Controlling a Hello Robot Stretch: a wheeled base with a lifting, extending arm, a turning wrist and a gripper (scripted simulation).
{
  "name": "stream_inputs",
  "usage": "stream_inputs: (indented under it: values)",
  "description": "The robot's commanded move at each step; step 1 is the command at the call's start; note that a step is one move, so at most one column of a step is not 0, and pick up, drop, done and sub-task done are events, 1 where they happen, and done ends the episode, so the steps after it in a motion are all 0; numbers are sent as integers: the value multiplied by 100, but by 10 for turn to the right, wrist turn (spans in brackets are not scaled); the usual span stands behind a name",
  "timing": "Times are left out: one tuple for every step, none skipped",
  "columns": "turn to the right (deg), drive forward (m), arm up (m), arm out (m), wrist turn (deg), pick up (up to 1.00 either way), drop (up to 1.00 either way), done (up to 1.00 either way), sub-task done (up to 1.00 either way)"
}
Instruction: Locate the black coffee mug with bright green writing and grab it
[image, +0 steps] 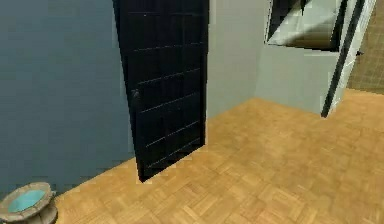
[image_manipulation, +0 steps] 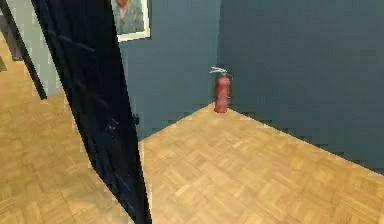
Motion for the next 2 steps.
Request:
stream_inputs:
  values:
    - [390, 0, 0, 0, 0, 0, 0, 0, 0]
    - [0, 95, 0, 0, 0, 0, 0, 0, 0]
